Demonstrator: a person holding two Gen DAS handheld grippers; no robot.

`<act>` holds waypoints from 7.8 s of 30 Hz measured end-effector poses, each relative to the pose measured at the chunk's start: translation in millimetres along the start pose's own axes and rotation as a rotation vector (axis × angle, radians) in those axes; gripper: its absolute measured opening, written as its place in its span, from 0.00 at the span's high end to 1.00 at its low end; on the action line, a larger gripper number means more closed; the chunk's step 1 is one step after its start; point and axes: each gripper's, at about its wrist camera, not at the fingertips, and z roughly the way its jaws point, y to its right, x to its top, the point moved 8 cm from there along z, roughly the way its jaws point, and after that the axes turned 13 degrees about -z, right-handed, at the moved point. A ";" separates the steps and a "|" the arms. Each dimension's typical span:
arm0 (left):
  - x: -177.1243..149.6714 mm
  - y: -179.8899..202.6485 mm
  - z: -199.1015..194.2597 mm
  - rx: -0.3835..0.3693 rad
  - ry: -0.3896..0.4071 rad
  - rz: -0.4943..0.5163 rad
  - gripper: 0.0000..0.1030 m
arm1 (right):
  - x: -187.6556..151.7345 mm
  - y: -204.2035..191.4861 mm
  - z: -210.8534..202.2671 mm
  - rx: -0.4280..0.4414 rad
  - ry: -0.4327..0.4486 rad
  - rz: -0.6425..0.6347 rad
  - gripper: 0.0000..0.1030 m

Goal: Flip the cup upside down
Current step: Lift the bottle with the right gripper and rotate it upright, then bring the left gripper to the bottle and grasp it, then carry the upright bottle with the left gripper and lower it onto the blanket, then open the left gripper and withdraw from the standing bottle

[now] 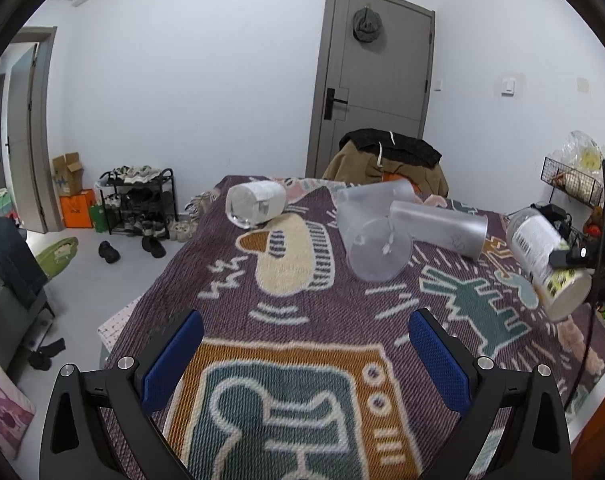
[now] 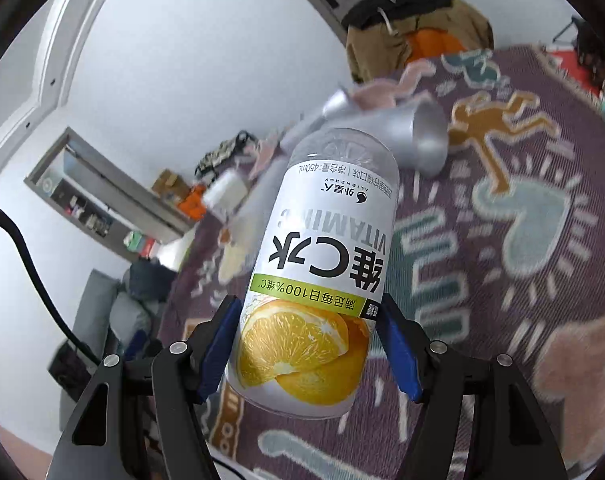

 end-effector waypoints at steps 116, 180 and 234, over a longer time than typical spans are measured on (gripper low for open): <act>3.9 193.8 55.7 -0.401 -0.350 0.214 0.37 | -89.9 51.3 -38.7 -0.265 0.103 -0.049 0.09; 16.3 163.2 11.0 -0.349 -0.102 0.299 0.00 | -92.6 49.4 -29.6 -0.257 0.064 -0.061 0.09; -33.1 65.2 -89.7 -0.199 0.161 0.117 0.00 | -85.6 -21.2 -83.9 -0.391 0.286 -0.385 0.00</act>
